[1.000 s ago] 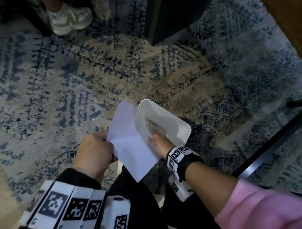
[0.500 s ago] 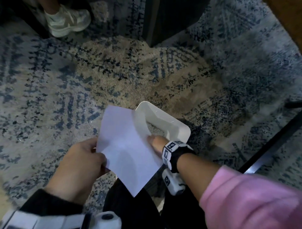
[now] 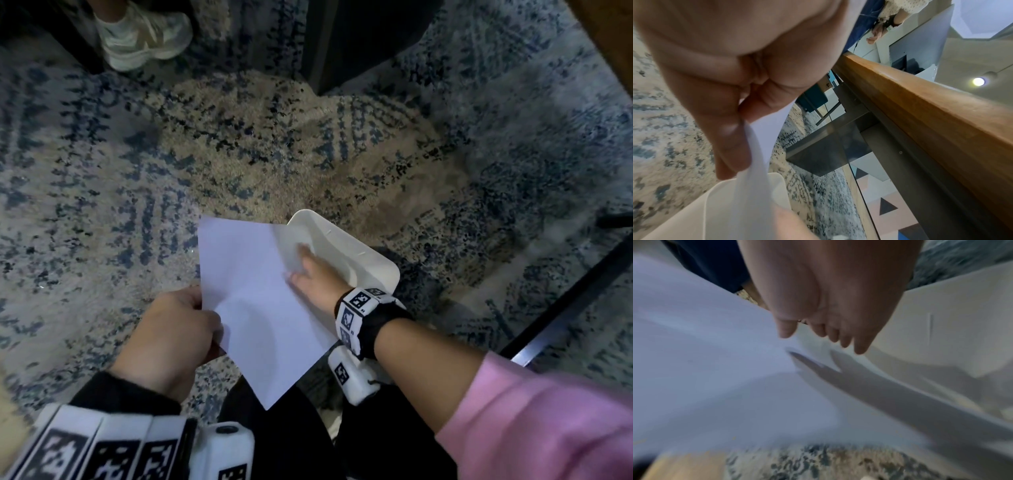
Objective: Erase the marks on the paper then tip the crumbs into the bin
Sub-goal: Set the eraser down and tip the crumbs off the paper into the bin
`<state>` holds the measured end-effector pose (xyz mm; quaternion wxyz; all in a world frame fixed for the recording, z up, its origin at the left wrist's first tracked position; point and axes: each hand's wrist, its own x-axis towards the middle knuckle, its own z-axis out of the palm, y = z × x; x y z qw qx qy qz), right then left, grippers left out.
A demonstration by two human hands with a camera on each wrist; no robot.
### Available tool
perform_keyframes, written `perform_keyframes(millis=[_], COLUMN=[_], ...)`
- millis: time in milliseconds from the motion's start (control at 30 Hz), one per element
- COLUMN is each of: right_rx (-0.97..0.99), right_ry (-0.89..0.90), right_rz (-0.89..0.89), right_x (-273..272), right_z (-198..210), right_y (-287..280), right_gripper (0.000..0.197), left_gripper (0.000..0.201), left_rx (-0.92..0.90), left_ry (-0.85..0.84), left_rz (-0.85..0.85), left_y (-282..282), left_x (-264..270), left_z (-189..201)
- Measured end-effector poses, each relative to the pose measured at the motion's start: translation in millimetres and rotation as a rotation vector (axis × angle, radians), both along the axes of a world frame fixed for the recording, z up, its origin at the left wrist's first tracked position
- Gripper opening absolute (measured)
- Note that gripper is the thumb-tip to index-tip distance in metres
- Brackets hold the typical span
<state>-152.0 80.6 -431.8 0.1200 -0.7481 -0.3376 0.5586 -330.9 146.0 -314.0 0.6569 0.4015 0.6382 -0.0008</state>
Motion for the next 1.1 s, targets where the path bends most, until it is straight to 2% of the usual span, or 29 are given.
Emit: perform_keyframes(millis=[67,133,200,267,333,400,467,533,600,700,733,800,867,933,967,1033,1100], right_rx=[-0.137,-0.279,-0.391,-0.208,0.033,0.148,0.130,0.019,-0.146,-0.337,-0.353,-0.225,-0.064,-0.143,-0.267,-0.448,-0.354], right_ry=[0.117,0.028,-0.108,-0.143,-0.012,0.204,0.404,0.470,0.312,-0.125,-0.162,-0.076,0.113,0.219,0.171,-0.027,-0.165], right_rz=[0.089,0.241,0.122,0.044,0.067,0.174,0.188,0.093,0.032,0.086,0.072,0.009,-0.004,0.097,0.162,0.163,0.059], right_x=[-8,-1,10,12,-3,-30,-50,-45,-25,13,18,13,-3,-14,-13,0,10], right_z=[-1,-18,-20,-8,22,51,61,53,30,-5,-8,-9,-6,-9,-16,-26,-23], right_y=[-8,-21,-14,-3,-1,-4,-16,-32,-46,-51,-47,-39,-37,-43,-46,-43,-30], right_gripper=[0.062,0.057,0.048,0.051,0.060,0.061,0.058,0.056,0.055,0.059,0.061,0.062,0.063,0.062,0.061,0.060,0.057], left_gripper=[0.043,0.047,0.043,0.039,0.042,0.043,0.042,0.040,0.039,0.040,0.039,0.038,0.038,0.039,0.039,0.039,0.039], left_rx=[0.020,0.027,0.035,0.040,0.047,0.057,0.048,0.012,-0.010,-0.006,-0.009,-0.021,-0.027,-0.027,-0.028,-0.033,-0.043], left_ry=[0.018,0.027,0.041,0.051,0.054,0.063,0.063,0.030,-0.005,-0.037,-0.040,-0.037,-0.040,-0.036,-0.033,-0.029,-0.023], left_rz=[0.005,0.018,0.031,0.041,0.049,0.037,0.031,0.072,0.098,0.088,0.084,0.079,0.082,0.093,0.096,0.085,0.078], left_y=[0,0,0,1,0,2,3,6,8,8,8,8,7,7,7,7,6], left_x=[3,4,5,6,9,12,15,17,16,12,11,10,11,10,10,8,7], left_z=[-2,0,1,0,-2,-4,-5,-4,0,4,4,2,0,0,-1,-1,-1])
